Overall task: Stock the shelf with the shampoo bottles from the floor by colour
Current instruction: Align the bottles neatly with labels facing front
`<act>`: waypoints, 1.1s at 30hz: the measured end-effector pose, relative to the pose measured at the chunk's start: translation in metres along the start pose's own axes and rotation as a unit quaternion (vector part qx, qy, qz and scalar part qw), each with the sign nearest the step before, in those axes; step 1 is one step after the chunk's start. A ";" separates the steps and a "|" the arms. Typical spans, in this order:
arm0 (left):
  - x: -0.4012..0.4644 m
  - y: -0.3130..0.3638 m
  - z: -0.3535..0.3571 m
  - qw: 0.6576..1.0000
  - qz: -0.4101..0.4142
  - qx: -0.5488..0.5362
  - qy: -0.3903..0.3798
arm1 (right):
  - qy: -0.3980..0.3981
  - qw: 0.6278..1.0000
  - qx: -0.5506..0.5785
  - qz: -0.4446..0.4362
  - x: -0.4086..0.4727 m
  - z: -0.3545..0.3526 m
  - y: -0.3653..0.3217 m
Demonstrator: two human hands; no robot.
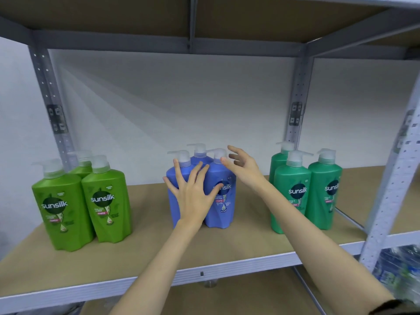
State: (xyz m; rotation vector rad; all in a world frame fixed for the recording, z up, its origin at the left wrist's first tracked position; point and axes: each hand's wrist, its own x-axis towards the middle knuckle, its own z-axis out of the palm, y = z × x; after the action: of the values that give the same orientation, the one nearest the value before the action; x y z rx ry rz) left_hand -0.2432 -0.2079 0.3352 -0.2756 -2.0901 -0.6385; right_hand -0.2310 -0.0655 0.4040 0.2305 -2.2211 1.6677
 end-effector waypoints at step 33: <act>-0.049 0.133 0.083 0.897 -0.012 -0.328 -0.297 | 0.232 0.944 -0.234 0.033 -0.089 -0.149 0.140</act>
State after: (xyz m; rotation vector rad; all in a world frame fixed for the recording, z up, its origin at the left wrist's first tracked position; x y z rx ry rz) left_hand -0.2177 -0.0489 0.3014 -0.9229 -2.3721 -1.4131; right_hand -0.1691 0.1107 0.2822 -0.3294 -2.1787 1.0284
